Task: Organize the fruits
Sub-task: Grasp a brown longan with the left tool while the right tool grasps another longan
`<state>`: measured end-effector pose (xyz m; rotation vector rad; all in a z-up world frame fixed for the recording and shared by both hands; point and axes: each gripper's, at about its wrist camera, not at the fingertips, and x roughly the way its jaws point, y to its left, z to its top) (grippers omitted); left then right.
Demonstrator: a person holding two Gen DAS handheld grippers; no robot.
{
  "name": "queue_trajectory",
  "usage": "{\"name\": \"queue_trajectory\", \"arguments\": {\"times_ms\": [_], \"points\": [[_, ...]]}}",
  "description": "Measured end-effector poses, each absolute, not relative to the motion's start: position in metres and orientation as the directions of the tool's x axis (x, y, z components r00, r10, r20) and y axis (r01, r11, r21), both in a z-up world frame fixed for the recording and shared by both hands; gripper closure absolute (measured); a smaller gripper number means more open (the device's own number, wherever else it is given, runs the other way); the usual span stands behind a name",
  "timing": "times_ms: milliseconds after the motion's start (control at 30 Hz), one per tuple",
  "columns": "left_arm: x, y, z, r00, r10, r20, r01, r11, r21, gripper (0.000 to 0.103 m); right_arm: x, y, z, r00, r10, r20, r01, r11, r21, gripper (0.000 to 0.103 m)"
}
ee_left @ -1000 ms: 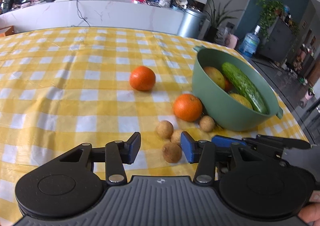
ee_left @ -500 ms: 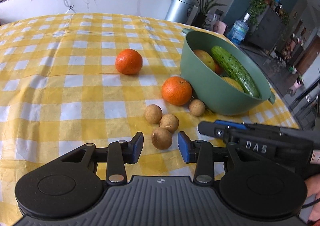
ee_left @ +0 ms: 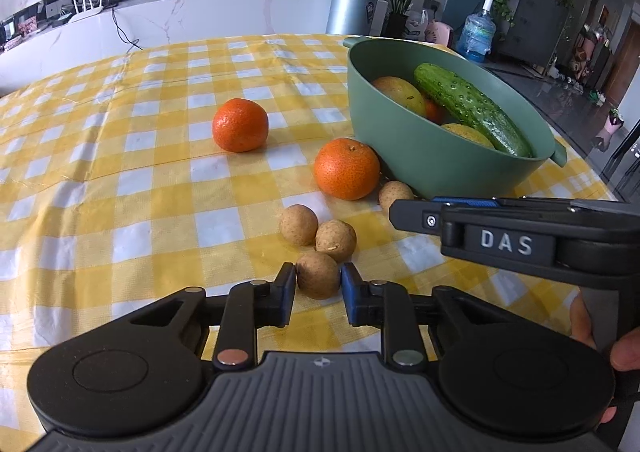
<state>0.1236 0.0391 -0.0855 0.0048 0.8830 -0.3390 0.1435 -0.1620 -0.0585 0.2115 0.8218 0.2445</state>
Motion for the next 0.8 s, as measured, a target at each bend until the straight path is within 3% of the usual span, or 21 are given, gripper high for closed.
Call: {"name": "queue_trajectory", "arguments": {"times_ms": [300, 800], "points": [[0.126, 0.055, -0.079, 0.630, -0.245, -0.737, 0.200, 0.968, -0.152, 0.076, 0.153, -0.154, -0.069, 0.664, 0.256, -0.702, -0.089, 0.960, 0.266, 0.074], [0.127, 0.058, -0.079, 0.638, -0.234, -0.734, 0.174, 0.972, -0.158, 0.076, 0.152, -0.144, -0.074, 0.686, 0.203, -0.698, -0.075, 0.975, 0.209, 0.082]]}}
